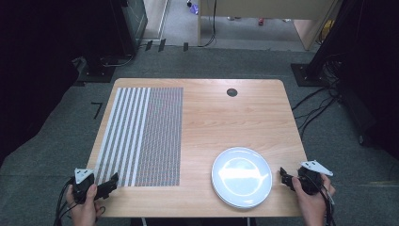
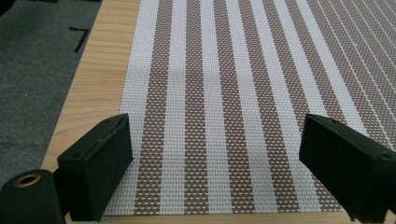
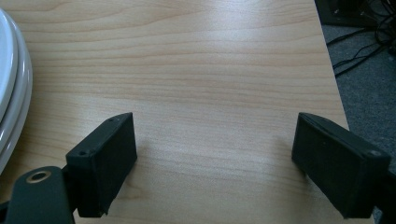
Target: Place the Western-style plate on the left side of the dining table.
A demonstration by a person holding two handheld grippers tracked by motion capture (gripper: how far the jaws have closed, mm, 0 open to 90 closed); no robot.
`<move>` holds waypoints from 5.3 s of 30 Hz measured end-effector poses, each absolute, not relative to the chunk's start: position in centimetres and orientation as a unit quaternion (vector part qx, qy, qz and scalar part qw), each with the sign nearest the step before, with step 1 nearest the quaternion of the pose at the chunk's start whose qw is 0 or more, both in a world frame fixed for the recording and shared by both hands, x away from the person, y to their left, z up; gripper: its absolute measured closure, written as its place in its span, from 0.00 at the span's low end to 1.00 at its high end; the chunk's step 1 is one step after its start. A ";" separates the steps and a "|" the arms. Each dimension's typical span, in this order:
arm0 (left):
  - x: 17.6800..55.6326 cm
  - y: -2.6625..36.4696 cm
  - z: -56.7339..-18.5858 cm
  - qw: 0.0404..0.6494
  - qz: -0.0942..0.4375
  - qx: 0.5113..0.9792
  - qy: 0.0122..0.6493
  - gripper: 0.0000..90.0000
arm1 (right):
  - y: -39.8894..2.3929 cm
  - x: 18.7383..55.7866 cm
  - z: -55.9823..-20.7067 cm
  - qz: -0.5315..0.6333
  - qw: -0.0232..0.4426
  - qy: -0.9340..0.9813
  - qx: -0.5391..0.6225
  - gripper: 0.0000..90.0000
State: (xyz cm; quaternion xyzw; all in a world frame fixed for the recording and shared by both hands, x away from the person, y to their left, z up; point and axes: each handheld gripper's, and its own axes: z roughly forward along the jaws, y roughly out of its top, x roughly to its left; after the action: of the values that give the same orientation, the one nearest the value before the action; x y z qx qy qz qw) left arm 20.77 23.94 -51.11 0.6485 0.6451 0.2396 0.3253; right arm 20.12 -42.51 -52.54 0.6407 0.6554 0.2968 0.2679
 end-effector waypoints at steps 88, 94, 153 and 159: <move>23.4 5.2 -46.1 0.428 0.174 0.715 0.525 0.11 | -42.2 19.8 -49.1 0.352 0.255 0.614 0.659 0.22; 22.9 3.3 -46.3 0.437 0.165 0.726 0.505 0.11 | -42.1 19.9 -49.3 0.362 0.236 0.620 0.655 0.22; 20.8 -3.5 -49.7 0.439 0.047 0.785 0.434 0.70 | -39.2 19.6 -49.4 0.447 0.112 0.612 0.642 0.88; 20.8 -3.6 -49.8 0.439 0.044 0.783 0.437 0.69 | -39.3 19.7 -49.7 0.442 0.094 0.607 0.654 0.89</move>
State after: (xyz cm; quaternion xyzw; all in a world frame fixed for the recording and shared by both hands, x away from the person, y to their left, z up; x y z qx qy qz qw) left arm 20.81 -3.60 -49.81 0.7835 0.4373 0.0440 0.4394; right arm 19.71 -39.25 -49.72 0.6537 0.6069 0.4422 0.0944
